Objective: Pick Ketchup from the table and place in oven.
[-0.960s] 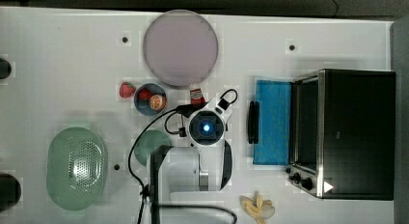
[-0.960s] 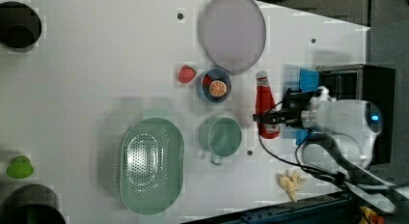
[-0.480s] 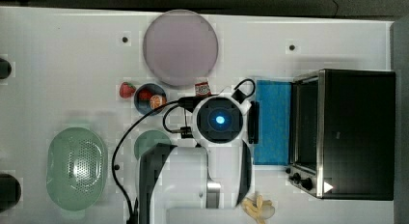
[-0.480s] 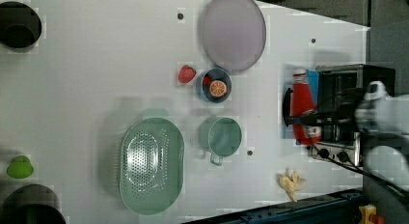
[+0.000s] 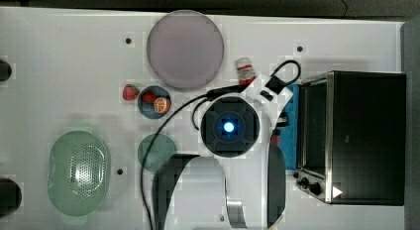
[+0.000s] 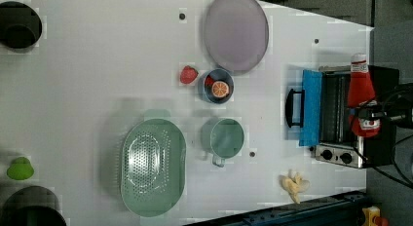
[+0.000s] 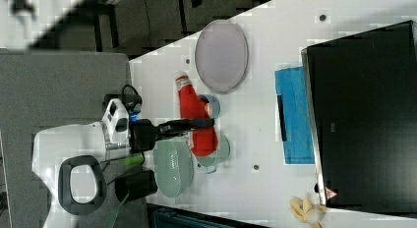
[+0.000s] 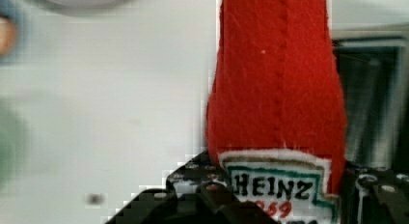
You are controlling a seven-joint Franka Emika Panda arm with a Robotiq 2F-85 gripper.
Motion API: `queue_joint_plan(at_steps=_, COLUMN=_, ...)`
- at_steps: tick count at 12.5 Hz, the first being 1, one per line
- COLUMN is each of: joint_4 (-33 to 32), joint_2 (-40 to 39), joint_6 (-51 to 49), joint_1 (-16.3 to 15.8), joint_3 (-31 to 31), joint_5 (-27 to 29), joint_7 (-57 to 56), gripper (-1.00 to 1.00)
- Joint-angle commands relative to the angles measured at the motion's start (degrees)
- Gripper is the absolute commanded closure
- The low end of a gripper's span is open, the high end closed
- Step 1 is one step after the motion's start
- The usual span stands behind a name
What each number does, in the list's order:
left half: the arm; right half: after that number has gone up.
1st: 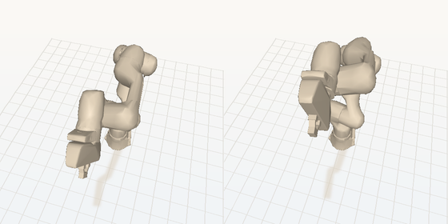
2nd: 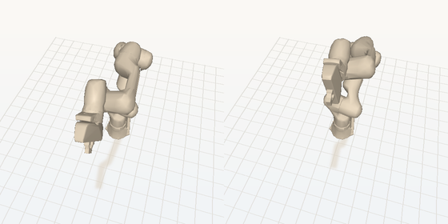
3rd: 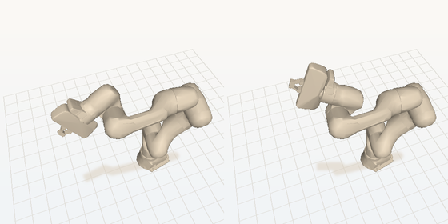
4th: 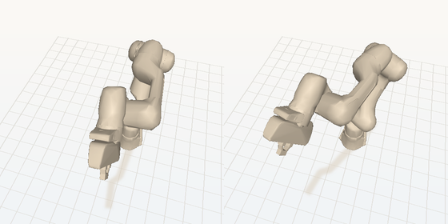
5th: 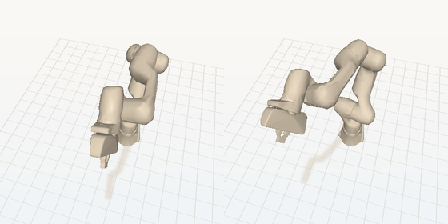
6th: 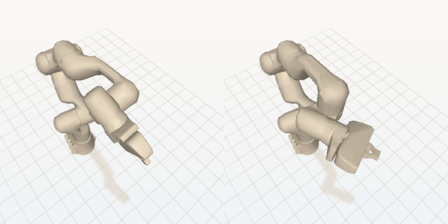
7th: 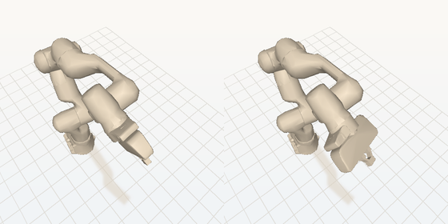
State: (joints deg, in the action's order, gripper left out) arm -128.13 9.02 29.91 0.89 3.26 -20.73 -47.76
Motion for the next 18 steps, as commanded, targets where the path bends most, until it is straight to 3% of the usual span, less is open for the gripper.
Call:
queue_joint_plan(at_steps=1, joint_4=-2.72, joint_2=-4.78, joint_6=-1.45, joint_1=0.97, joint_3=1.68, joint_5=-7.95, joint_7=15.45, gripper=-0.22)
queue_joint_plan(at_steps=10, joint_4=-0.98, joint_2=-26.1, joint_6=2.17, joint_1=0.98, joint_3=3.06, joint_5=-33.96, joint_7=46.13, gripper=-0.22)
queue_joint_plan(at_steps=14, joint_4=0.21, joint_2=-32.22, joint_6=7.19, joint_1=1.02, joint_3=7.07, joint_5=-37.23, joint_7=52.84, gripper=-0.22)
queue_joint_plan(at_steps=18, joint_4=2.72, joint_2=-35.61, joint_6=9.51, joint_1=1.04, joint_3=10.14, joint_5=-44.32, joint_7=52.91, gripper=-0.22)
